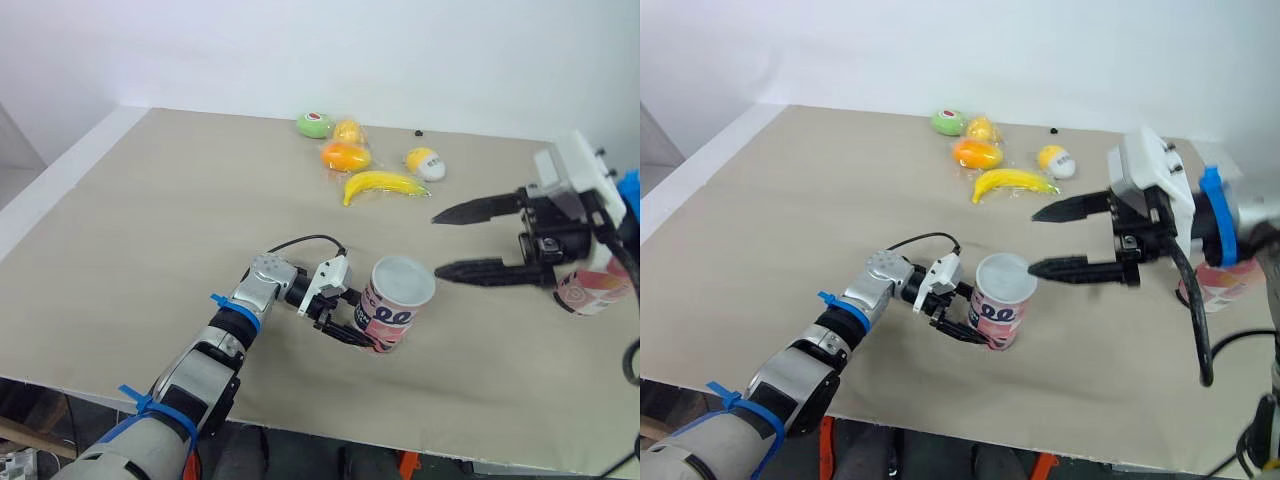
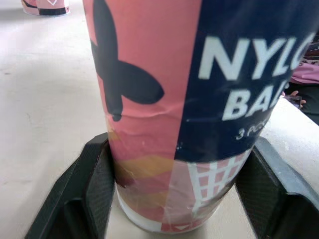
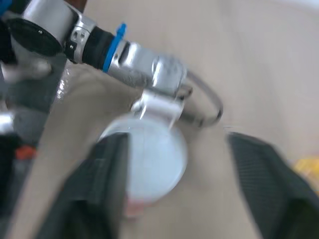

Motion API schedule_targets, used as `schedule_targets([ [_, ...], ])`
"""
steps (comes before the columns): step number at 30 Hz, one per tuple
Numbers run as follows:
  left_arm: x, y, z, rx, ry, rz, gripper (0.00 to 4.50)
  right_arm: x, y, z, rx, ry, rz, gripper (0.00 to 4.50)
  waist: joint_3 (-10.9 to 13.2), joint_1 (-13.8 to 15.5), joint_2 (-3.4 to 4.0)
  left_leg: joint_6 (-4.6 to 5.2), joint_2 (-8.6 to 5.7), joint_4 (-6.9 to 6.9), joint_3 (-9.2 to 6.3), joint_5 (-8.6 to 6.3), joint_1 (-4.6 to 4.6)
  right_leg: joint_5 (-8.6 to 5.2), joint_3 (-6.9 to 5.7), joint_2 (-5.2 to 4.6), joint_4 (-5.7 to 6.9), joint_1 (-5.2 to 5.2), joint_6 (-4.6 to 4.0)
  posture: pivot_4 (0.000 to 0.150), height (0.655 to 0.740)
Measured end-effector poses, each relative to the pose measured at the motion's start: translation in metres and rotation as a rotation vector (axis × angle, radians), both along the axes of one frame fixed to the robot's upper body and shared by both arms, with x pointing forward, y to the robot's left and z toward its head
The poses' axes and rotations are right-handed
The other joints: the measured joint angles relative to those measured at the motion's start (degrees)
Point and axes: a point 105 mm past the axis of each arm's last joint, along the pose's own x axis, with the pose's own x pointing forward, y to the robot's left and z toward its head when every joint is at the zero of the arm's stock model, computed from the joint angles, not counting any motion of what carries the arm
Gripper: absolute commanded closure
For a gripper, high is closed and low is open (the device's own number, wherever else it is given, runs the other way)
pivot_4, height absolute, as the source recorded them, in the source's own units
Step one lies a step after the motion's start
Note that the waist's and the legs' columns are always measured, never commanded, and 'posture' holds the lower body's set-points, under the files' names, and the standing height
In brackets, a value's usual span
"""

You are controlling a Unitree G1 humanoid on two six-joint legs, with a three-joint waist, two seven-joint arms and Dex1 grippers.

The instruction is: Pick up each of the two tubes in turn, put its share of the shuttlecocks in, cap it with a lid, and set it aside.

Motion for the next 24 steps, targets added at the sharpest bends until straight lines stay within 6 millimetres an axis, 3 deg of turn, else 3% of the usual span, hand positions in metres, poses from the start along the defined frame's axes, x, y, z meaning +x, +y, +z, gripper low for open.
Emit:
schedule_targets([
  [2,-0.003,-0.001,-0.004,-0.001,0.028,-0.005,0.07,-0.004,-0.004,-0.002,0.029,-0.013,-0.042,0.00,0.06,-0.21,0.08,0.03,0.01,-0.02,-0.07,0.04,0.00,0.00,0.02,0.11,0.04,-0.02,0.00,0.150,0.7179],
  [8,-0.002,0.002,0.008,-0.062,0.020,-0.012,0.07,-0.014,-0.023,-0.044,0.122,0.074,-0.249,0.00,0.13,-0.16,0.06,0.02,0.04,-0.02,-0.12,0.05,-0.13,-0.02,0.04,0.18,0.02,-0.07,0.03,0.150,0.7179],
  [11,0.000,0.005,0.011,-0.064,0.006,-0.010,0.07,-0.018,-0.027,-0.054,0.128,0.094,-0.302,0.00,0.15,-0.17,0.07,0.02,0.04,-0.03,-0.15,0.05,-0.13,-0.03,0.03,0.21,0.02,-0.07,0.04,0.150,0.7179],
  [16,0.011,0.039,0.013,-0.002,-0.059,0.040,0.07,-0.029,-0.036,-0.086,0.149,0.206,-0.403,0.00,0.18,-0.33,0.06,0.02,0.07,-0.04,-0.18,0.05,-0.12,-0.03,0.03,0.23,0.02,-0.06,0.02,0.150,0.7179],
  [18,0.015,0.061,0.005,0.041,-0.054,0.090,0.07,-0.032,-0.032,-0.098,0.169,0.245,-0.413,0.00,0.19,-0.42,0.08,0.02,0.08,-0.03,-0.16,0.05,-0.12,-0.02,0.04,0.23,0.02,-0.08,0.02,0.150,0.7179],
  [21,0.017,0.073,0.004,0.057,-0.056,0.118,0.07,-0.032,-0.016,-0.108,0.186,0.265,-0.369,0.00,0.26,-0.38,-0.03,0.00,0.09,0.01,-0.18,0.07,-0.12,0.01,0.03,0.24,0.02,-0.06,0.08,0.150,0.7179],
  [24,0.019,0.084,0.015,0.035,-0.080,0.136,0.07,-0.030,0.003,-0.115,0.203,0.278,-0.313,0.00,0.32,-0.33,-0.13,-0.02,0.10,0.02,-0.16,0.10,-0.14,0.04,0.04,0.20,0.02,-0.06,0.11,0.150,0.7179],
])
